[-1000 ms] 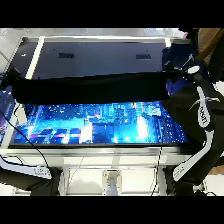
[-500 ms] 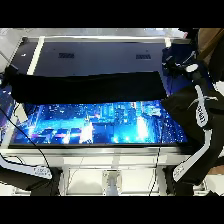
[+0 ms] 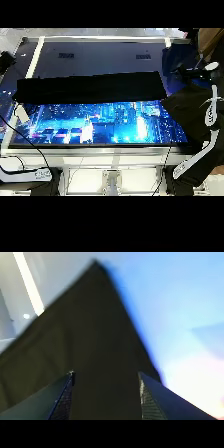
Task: Fold the clothes and pants, and hang the long-sleeved shirts on hangers.
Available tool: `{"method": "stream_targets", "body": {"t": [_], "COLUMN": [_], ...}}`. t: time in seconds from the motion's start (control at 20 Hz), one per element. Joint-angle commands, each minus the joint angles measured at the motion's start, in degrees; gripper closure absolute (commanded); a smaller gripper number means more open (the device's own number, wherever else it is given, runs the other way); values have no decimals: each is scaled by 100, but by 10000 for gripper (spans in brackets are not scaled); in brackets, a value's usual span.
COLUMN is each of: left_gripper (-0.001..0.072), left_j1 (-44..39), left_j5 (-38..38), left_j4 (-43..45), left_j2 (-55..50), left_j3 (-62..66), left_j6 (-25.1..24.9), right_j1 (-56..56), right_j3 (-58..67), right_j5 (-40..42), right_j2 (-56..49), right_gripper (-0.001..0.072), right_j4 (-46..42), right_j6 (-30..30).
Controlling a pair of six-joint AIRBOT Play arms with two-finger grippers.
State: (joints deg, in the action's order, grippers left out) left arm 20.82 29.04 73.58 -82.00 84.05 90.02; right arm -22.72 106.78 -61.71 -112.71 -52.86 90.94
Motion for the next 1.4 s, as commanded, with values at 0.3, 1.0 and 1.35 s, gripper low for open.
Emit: {"method": "stream_targets", "body": {"t": [0.3,1.0,1.35], "left_gripper": [195,196,690], "left_j1": [-2103,-2822,-2905], "left_j5": [925,927,920], "left_j4": [-4,-11,-81], "left_j2": [610,592,463], "left_j3": [7,4,2], "left_j6": [-1720,-1998,-1978], "right_j1": [-306,496,756], "right_j3": [28,479,1169], "right_j5": [-846,-1250,-1427], "right_j2": [-866,-1325,-1325], "right_gripper": [249,313,658], "right_j4": [61,52,184], "right_j6": [-859,-1108,-820]}}
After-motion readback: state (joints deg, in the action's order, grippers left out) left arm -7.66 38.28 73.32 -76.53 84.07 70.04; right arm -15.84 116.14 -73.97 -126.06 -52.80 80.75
